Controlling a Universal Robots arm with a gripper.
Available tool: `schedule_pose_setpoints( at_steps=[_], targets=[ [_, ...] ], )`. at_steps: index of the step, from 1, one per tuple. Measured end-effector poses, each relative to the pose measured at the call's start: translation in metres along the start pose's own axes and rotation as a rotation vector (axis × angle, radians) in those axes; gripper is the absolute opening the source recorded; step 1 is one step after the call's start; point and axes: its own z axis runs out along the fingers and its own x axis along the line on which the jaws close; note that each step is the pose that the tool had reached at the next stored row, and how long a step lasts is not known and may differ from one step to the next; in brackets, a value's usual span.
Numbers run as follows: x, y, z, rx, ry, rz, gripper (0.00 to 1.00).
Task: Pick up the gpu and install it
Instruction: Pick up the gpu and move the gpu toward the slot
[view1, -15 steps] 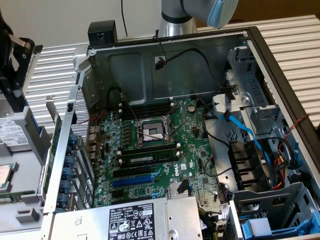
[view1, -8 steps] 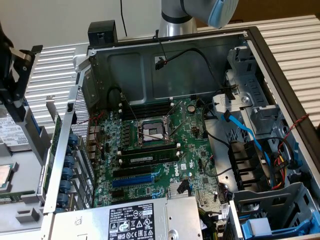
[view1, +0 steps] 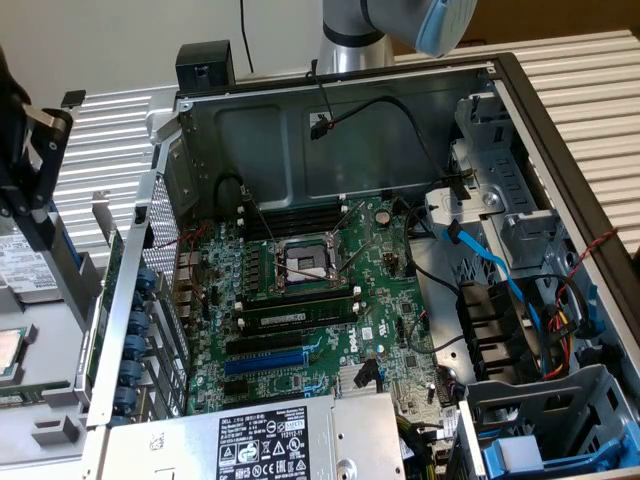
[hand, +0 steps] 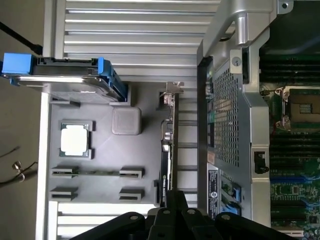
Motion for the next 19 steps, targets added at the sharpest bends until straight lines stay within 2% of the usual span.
schedule_pose_setpoints(
  at_steps=[4, 7, 10, 11, 14, 15, 16, 19],
  targets=[
    [0.002, -0.0004, 0.0068, 0.0003, -0.0003, 0.000, 0.12],
    [0.003, -0.0007, 0.0123, 0.0002, -0.0006, 0.000, 0.31],
    [0.003, -0.0010, 0.0171, 0.0011, -0.0006, -0.001, 0.36],
    [0.003, -0.0011, 0.0177, 0.0018, -0.0005, -0.001, 0.43],
    [0.004, -0.0010, 0.0177, 0.0019, -0.0006, -0.002, 0.43],
    [0.005, -0.0009, 0.0177, 0.0021, -0.0029, -0.002, 0.43],
    [0.005, -0.0010, 0.0177, 0.0028, -0.0078, -0.004, 0.43],
    [0.007, -0.0010, 0.0177, 0.0081, -0.0269, -0.012, 0.43]
  ],
)
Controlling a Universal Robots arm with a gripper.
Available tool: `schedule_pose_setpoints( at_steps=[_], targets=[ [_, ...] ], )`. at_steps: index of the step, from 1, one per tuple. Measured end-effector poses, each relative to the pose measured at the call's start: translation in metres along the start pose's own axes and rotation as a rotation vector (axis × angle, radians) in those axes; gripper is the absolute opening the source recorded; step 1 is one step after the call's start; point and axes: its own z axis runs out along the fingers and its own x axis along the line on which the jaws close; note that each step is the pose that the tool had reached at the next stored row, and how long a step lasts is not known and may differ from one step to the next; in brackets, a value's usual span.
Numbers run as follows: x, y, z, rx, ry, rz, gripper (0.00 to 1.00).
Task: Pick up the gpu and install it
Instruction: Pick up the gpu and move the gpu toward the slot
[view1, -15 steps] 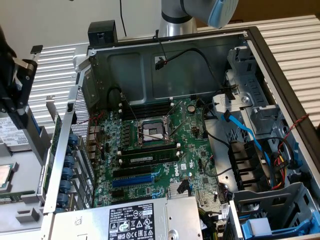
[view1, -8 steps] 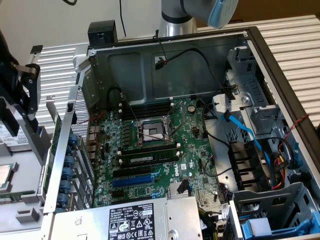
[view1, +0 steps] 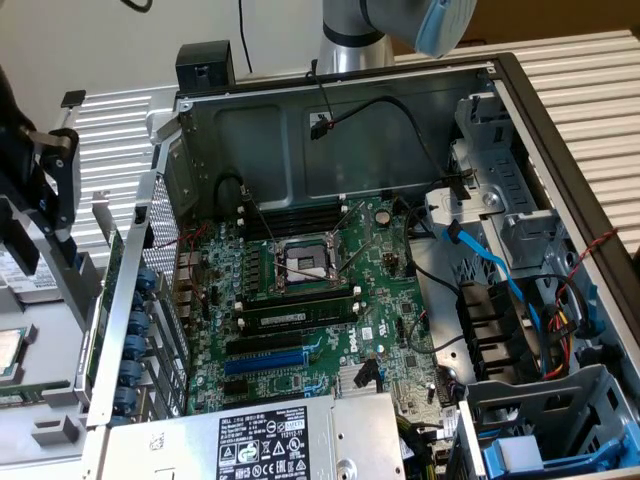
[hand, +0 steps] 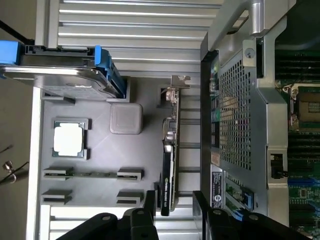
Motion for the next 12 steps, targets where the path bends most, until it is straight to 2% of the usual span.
schedule_pose_setpoints(
  at_steps=[3, 5, 7, 12],
  targets=[
    [0.002, 0.0000, 0.0003, 0.0076, -0.0138, -0.005, 0.43],
    [0.005, 0.0000, 0.0006, 0.0129, -0.0186, -0.007, 0.43],
    [0.008, -0.0001, 0.0026, 0.0149, -0.0205, -0.008, 0.43],
    [0.010, -0.0012, 0.0110, 0.0151, -0.0208, -0.010, 0.43]
  ],
)
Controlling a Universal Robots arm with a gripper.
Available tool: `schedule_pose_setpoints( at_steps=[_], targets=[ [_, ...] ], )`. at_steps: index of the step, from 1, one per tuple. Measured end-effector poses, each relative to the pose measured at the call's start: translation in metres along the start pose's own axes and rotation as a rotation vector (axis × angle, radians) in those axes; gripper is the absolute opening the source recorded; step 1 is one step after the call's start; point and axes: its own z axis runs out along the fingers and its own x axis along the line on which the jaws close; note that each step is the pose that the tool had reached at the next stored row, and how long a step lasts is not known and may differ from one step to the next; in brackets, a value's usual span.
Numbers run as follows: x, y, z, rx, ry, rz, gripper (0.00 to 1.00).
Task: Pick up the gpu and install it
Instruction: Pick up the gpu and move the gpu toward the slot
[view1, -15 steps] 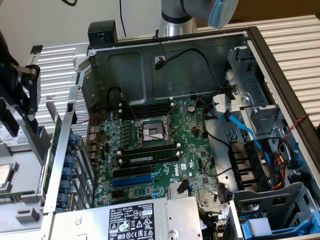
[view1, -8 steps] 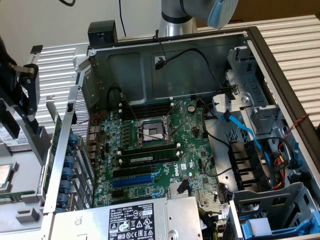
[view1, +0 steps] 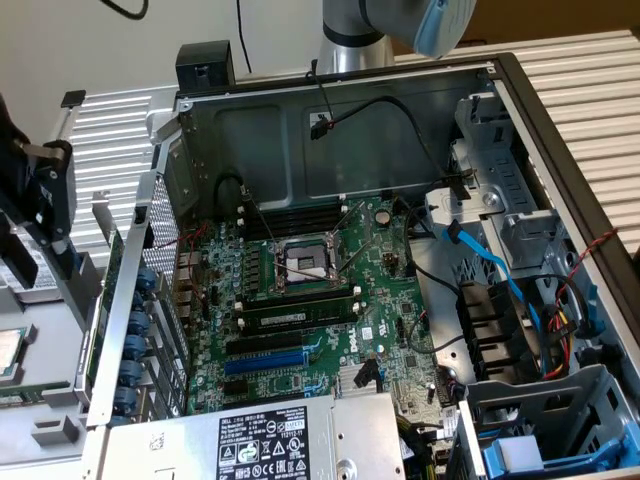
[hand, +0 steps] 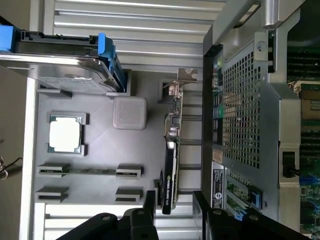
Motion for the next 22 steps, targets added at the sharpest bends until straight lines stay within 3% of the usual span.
schedule_pose_setpoints(
  at_steps=[12, 17, 22],
  targets=[
    [0.001, -0.0062, 0.0217, -0.0004, 0.0000, -0.004, 0.43],
    [0.001, -0.0063, 0.0223, 0.0006, 0.0000, -0.004, 0.43],
    [0.002, -0.0074, 0.0270, -0.0013, -0.0180, -0.004, 0.43]
  ],
)
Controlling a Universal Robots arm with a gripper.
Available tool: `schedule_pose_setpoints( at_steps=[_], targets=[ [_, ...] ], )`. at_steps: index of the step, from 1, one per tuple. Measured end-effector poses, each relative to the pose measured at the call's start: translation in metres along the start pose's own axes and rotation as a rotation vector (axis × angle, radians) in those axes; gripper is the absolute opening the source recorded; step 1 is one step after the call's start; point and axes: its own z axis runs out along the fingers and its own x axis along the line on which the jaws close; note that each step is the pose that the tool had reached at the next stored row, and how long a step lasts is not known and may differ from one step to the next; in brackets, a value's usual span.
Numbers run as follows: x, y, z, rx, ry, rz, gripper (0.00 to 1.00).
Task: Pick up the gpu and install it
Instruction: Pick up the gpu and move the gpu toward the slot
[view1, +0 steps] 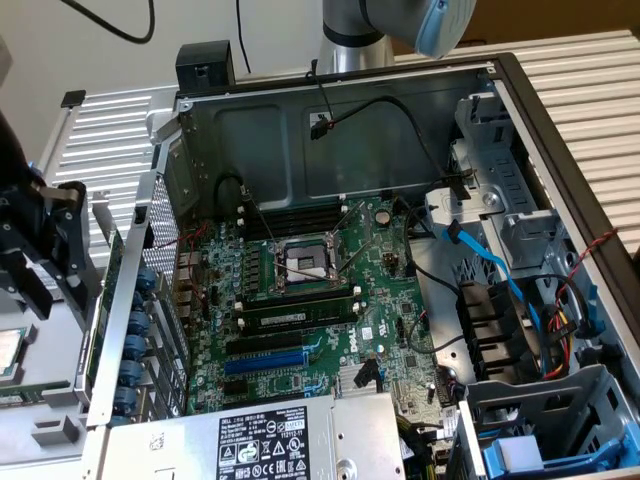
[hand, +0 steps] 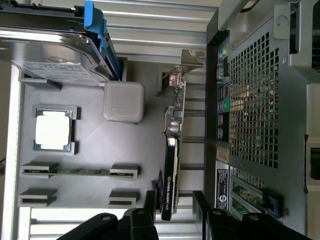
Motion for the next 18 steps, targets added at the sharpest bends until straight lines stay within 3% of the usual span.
schedule_pose_setpoints(
  at_steps=[7, 14, 18],
  targets=[
    [0.001, -0.0018, 0.0087, -0.0005, -0.0089, 0.025, 0.43],
    [0.001, -0.0017, 0.0093, -0.0009, -0.0097, 0.029, 0.43],
    [0.001, -0.0020, 0.0165, -0.0005, -0.0100, 0.039, 0.43]
  ],
)
